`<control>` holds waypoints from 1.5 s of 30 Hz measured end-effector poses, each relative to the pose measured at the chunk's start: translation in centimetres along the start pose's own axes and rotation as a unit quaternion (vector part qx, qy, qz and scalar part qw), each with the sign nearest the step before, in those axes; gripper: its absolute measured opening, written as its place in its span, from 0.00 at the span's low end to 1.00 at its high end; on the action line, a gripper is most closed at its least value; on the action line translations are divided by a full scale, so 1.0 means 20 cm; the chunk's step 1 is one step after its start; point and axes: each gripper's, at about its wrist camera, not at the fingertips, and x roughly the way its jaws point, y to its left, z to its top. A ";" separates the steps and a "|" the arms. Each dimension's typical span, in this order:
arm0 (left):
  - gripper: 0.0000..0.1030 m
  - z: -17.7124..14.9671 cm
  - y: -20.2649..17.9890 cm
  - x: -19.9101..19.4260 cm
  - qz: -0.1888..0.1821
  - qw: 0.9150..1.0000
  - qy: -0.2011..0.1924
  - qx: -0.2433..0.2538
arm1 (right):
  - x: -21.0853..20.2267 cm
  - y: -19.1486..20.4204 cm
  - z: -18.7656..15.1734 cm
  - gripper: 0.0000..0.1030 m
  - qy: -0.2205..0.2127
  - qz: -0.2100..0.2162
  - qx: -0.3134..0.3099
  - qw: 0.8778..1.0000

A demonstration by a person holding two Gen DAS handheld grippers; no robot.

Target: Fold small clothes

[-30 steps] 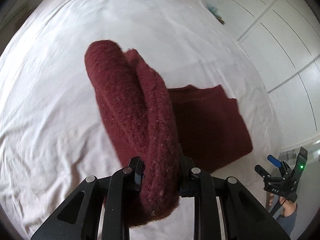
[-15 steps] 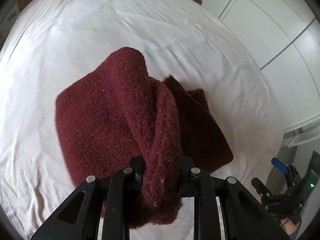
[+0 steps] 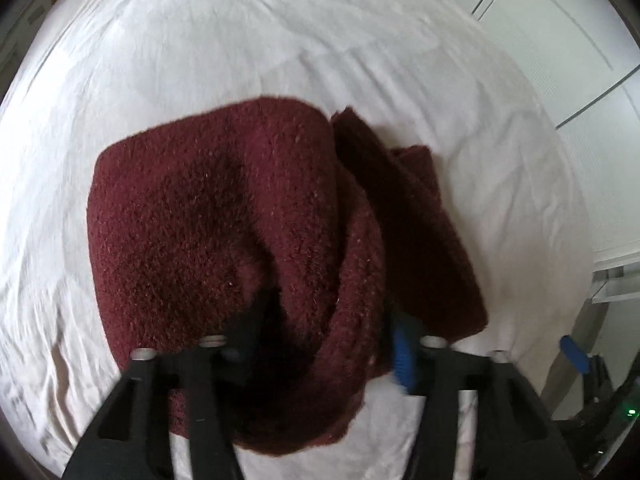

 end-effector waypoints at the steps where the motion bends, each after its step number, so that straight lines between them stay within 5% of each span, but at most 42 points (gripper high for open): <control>1: 0.89 0.00 0.00 -0.02 0.002 1.000 -0.002 0.001 | 0.00 0.01 0.00 1.00 0.000 0.000 -0.001 1.000; 7: 0.95 -0.02 0.02 -0.21 -0.006 0.999 -0.037 0.007 | -0.01 0.06 0.01 1.00 -0.001 0.008 -0.008 1.000; 12: 0.99 -0.06 0.12 -0.37 0.024 0.997 -0.078 -0.004 | -0.02 0.10 0.02 1.00 -0.002 0.012 -0.017 1.000; 21: 0.99 -0.20 0.44 -0.47 0.029 0.994 -0.087 -0.061 | -0.03 0.22 0.09 1.00 -0.001 0.023 -0.041 0.999; 30: 0.99 -0.37 0.73 -0.37 0.046 0.991 -0.063 -0.109 | -0.08 0.50 0.51 0.99 0.015 0.067 -0.082 0.994; 35: 0.99 -0.42 0.80 -0.35 0.041 0.990 -0.058 -0.121 | -0.01 0.72 0.72 0.76 0.055 0.090 -0.099 0.989; 37: 0.99 -0.43 0.81 -0.34 0.043 0.990 -0.056 -0.119 | 0.06 0.82 0.78 0.76 0.079 0.093 -0.110 0.986; 40: 0.99 -0.45 0.83 -0.34 0.040 0.990 -0.057 -0.120 | 0.15 0.93 0.78 0.71 0.112 0.104 -0.118 0.981; 42: 0.99 -0.45 0.84 -0.34 0.037 0.990 -0.057 -0.120 | 0.21 0.99 0.77 0.60 0.130 0.106 -0.118 0.979; 45: 0.99 -0.45 0.85 -0.33 0.037 0.990 -0.054 -0.121 | 0.29 1.03 0.72 0.58 0.158 0.099 -0.120 0.975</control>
